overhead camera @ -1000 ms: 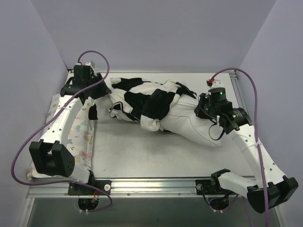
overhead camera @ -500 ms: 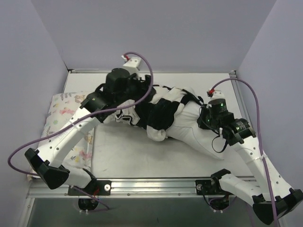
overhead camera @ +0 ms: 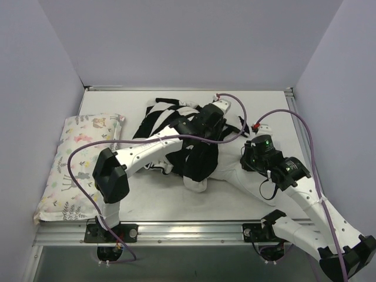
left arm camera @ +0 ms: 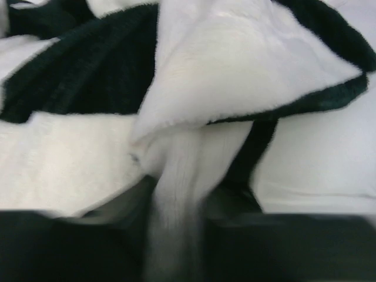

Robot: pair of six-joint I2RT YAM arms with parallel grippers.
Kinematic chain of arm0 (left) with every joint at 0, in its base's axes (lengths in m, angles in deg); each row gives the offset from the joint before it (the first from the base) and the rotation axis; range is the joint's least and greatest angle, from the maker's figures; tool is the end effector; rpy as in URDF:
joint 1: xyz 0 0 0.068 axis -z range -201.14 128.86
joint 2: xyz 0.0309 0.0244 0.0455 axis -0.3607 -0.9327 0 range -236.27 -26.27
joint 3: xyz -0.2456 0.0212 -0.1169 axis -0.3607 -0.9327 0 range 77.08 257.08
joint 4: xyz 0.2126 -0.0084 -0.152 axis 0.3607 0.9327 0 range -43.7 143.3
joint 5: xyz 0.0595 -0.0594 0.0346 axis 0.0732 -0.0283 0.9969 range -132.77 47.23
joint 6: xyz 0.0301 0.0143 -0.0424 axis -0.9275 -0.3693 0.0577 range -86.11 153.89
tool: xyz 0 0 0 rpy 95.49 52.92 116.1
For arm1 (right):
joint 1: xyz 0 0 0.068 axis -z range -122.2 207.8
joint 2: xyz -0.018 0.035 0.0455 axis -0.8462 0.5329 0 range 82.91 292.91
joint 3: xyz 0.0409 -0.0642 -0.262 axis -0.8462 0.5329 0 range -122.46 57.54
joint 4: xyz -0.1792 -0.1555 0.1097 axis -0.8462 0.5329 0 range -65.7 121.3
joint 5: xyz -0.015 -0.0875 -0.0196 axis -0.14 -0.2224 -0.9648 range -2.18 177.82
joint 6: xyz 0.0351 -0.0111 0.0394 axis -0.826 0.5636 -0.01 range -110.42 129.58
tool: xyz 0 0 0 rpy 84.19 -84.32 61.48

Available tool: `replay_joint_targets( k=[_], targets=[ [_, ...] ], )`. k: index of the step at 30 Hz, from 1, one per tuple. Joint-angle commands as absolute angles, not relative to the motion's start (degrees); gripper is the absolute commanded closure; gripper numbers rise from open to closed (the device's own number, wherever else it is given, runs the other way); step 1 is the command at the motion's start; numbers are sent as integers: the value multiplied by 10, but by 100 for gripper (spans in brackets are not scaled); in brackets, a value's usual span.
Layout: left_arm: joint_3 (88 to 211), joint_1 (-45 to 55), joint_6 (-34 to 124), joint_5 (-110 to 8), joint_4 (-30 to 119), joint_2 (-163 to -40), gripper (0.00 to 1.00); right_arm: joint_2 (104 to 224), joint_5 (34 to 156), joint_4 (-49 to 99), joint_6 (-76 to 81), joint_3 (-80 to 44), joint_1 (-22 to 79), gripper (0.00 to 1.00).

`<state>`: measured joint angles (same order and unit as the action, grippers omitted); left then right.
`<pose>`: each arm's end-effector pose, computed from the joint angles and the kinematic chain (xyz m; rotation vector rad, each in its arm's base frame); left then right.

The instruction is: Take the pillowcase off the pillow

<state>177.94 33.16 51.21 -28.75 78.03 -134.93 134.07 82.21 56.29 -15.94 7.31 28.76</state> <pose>0.2632 -0.3516 0.3208 0.5934 2.1878 -0.3985 0.1698 0.0902 0.3157 -0.0089 2.1761 0.4476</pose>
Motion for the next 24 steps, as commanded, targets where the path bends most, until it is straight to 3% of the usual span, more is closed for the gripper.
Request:
replay_joint_targets(
  k=[1, 4, 12, 17, 20, 22, 24],
  targets=[
    [1854, 300, 515, -185, 834, -1368, 78, 1321, 795, 539, -171, 77, 284, 100],
    [1868, 226, 556, -171, 863, -1369, 100, 1312, 784, 551, -171, 80, 284, 100],
    [1830, 27, 584, -191, 859, -1340, 100, 1296, 770, 564, -169, 77, 291, 100],
    [1811, 1, 582, -259, 862, -1346, 100, 1312, 785, 563, -169, 53, 293, 100],
    [1762, 35, 566, -294, 816, -1292, 49, 1332, 797, 564, -167, 24, 291, 100],
    [1744, 70, 560, -295, 804, -1235, 26, 1348, 798, 566, -163, 9, 290, 100],
    [1720, 99, 554, -286, 793, -1173, 21, 1357, 795, 570, -156, -8, 290, 100]
  ],
)
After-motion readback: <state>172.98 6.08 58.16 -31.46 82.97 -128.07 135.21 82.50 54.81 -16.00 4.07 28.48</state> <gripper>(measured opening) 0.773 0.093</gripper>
